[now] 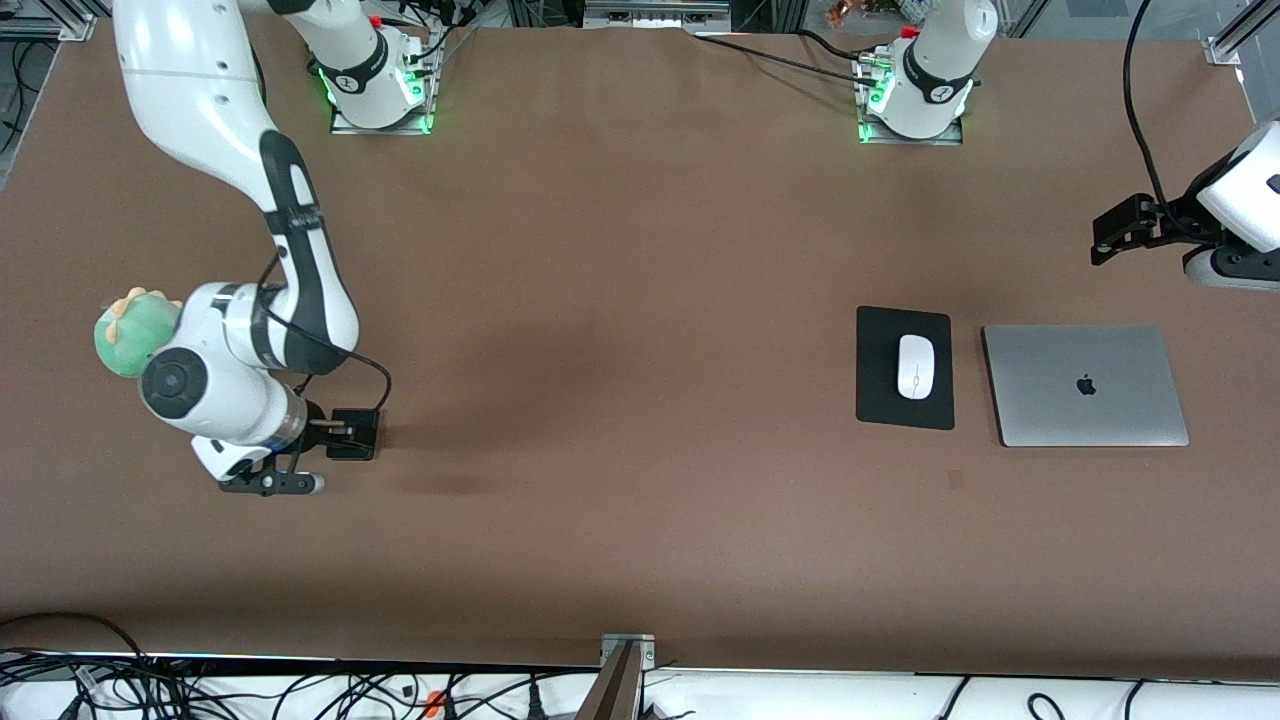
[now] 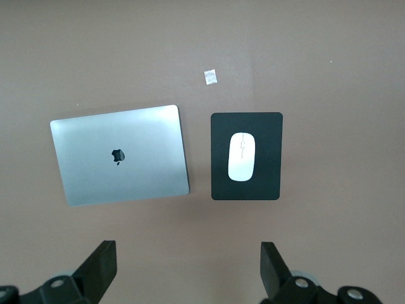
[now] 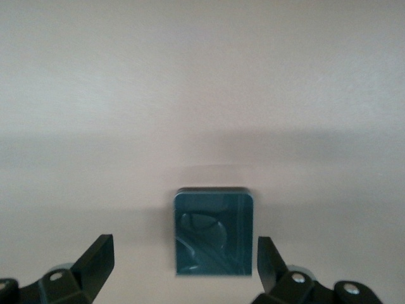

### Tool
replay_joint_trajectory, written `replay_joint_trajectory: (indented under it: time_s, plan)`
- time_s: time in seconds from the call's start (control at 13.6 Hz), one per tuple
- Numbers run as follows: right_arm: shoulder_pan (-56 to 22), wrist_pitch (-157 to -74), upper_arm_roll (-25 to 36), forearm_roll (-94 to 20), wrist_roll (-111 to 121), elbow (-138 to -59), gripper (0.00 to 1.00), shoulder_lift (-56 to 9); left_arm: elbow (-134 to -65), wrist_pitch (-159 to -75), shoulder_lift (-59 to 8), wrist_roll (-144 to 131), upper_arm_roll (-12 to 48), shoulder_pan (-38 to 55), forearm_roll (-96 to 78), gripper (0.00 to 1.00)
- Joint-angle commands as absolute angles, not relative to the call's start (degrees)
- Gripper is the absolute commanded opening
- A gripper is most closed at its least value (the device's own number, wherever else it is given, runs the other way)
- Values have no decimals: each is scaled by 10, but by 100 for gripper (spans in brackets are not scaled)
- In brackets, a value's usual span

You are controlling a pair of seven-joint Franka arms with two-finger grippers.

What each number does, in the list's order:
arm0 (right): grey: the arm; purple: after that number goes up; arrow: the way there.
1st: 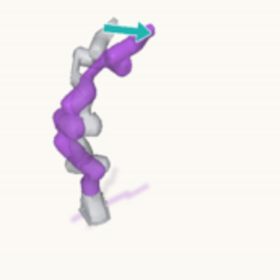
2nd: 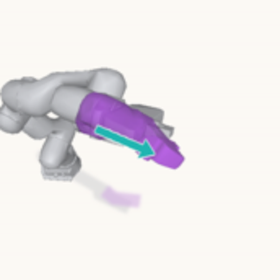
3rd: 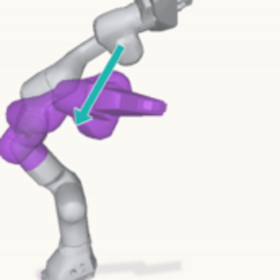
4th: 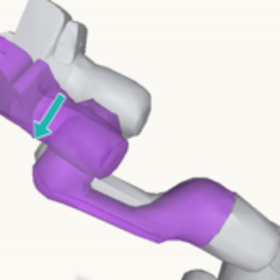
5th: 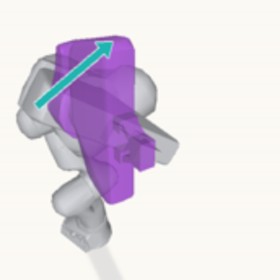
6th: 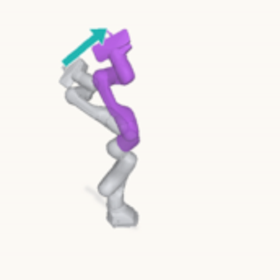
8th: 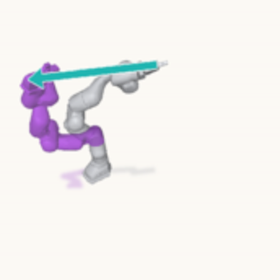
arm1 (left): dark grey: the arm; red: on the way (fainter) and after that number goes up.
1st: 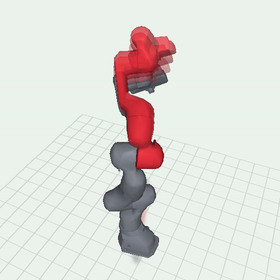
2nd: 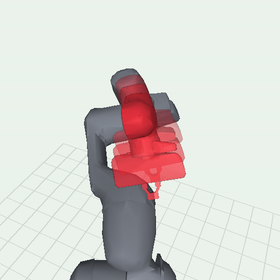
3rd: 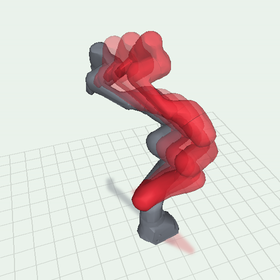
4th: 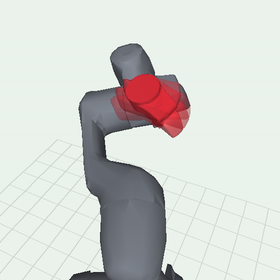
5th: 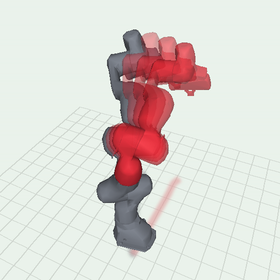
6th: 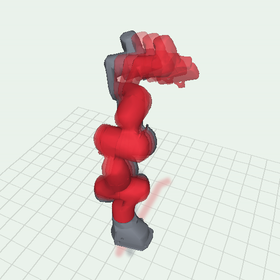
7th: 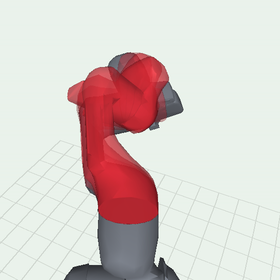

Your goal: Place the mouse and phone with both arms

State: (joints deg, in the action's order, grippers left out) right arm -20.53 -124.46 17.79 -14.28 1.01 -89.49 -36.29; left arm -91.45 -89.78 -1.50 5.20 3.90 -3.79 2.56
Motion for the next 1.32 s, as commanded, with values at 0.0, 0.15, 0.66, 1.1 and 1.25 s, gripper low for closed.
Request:
replay_joint_trajectory:
  time_s: [0.0,0.15,0.66,1.1,1.25]
  plan:
    - [-206,-1161,178,-153,16,-913,100,-257,-899,-891,-21,64,32,-31,13,100]
    - [-206,-1086,178,-134,-25,-913,100,-188,-900,-891,-21,66,32,-31,13,100]
    - [-205,-901,177,-35,12,-913,100,-20,-900,-892,-22,63,32,-31,13,100]
    - [-199,-898,178,-24,38,-872,100,-39,-899,-887,-22,59,43,-27,13,100]
    - [-199,-896,179,-24,40,-872,100,-39,-900,-883,-18,57,62,-27,13,100]
